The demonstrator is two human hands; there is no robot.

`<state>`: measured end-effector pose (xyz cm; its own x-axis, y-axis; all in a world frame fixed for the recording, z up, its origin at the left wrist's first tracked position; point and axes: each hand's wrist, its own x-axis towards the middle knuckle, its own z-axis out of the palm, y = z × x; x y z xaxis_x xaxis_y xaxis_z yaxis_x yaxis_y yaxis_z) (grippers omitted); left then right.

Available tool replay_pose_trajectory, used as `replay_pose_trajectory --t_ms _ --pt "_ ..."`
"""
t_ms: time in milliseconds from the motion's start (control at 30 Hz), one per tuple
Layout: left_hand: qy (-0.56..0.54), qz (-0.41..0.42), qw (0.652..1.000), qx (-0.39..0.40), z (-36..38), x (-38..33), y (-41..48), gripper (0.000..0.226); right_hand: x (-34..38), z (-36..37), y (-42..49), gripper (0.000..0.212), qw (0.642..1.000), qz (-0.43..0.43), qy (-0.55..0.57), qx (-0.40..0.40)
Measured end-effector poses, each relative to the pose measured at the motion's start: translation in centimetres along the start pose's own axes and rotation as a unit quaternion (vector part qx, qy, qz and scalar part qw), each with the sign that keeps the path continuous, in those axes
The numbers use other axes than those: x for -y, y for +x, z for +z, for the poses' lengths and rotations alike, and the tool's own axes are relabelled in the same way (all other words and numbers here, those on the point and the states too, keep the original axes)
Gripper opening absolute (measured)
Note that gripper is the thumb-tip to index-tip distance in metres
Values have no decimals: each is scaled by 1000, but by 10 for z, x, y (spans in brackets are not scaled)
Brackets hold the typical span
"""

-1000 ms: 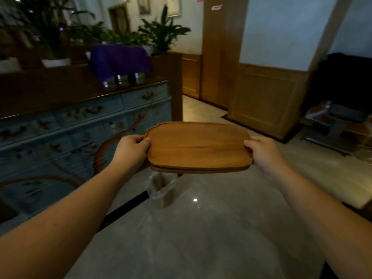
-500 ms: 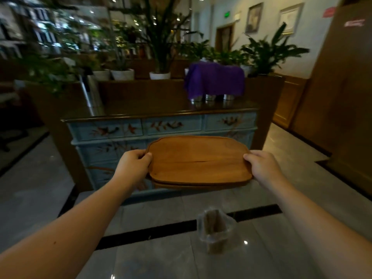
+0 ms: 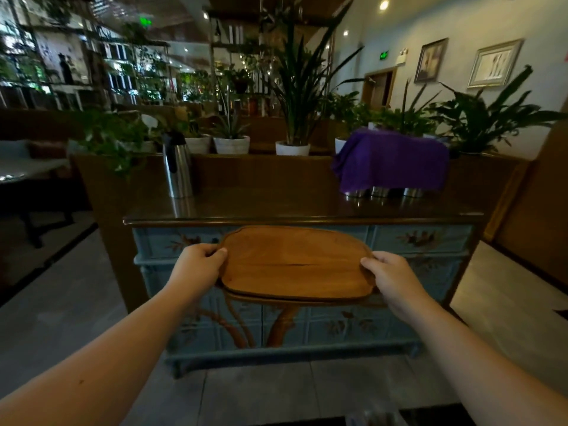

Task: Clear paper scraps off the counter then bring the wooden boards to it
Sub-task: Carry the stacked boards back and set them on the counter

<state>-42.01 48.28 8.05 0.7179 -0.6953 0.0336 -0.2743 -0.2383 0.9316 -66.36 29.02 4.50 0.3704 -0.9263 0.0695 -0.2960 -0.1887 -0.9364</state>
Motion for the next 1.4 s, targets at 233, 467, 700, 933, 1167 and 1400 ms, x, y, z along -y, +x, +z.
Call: replay_pose_trajectory --t_ms 233,467,700,933,1167,1400 --pt "24 -9 1000 18 -17 9 101 18 17 48 75 32 1000 0 -10 8" --pt "29 3 999 15 -7 20 200 18 16 86 179 39 999 -19 -36 28" --pt "45 -11 999 -10 25 31 322 18 1 119 303 33 998 -7 -38 58" --pt "63 -56 996 -21 60 44 443 19 2 142 428 27 985 10 -100 143" --pt "99 -120 988 -9 82 68 538 30 3 174 517 29 967 42 -166 187" --pt "110 -137 984 22 86 90 615 33 -9 219 575 26 963 82 -193 171"
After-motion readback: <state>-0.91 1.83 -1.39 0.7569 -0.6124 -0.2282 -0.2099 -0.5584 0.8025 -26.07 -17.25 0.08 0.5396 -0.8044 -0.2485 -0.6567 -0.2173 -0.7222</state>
